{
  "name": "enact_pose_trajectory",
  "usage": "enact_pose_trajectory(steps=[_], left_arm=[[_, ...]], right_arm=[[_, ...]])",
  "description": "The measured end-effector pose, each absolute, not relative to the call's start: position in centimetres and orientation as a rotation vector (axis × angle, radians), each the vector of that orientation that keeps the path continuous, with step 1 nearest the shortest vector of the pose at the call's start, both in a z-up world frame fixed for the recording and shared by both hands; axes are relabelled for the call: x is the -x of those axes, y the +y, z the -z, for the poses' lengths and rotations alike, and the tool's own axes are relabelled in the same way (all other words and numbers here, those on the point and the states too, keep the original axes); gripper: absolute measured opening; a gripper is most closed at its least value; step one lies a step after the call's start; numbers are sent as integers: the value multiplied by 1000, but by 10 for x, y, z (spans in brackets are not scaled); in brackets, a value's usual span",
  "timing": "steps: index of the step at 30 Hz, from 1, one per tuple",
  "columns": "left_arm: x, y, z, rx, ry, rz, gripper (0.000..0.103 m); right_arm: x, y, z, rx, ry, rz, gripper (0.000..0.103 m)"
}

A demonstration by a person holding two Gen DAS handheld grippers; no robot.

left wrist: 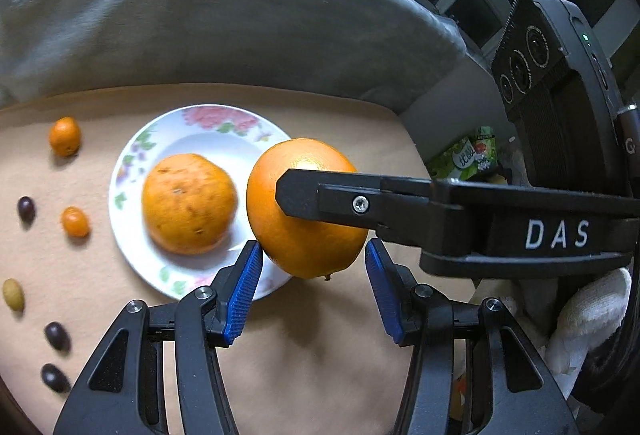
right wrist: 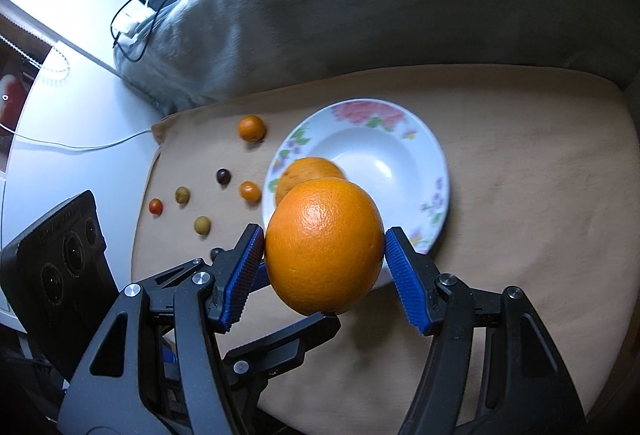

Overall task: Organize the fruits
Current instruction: 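Carry the orange onto the plate beside the first and release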

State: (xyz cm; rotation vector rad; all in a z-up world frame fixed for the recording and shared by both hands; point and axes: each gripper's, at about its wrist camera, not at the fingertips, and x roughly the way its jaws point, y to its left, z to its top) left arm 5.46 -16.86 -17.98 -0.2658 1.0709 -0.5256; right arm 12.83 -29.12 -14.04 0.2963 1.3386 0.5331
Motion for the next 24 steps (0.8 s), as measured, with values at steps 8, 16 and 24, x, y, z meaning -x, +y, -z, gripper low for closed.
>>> enact_pose_trajectory(steps=[8, 16, 24], left_arm=[[-65, -185, 193, 282, 1088, 502, 51], [-67, -186, 196, 292, 1077, 471, 51], [-62, -176, 178, 265, 1038, 467, 51]], right_arm=[[-143, -303, 160, -286, 1359, -562, 66], [-155, -301, 172, -264, 1371, -592, 66], [-161, -305, 161, -279, 1319, -579, 66]])
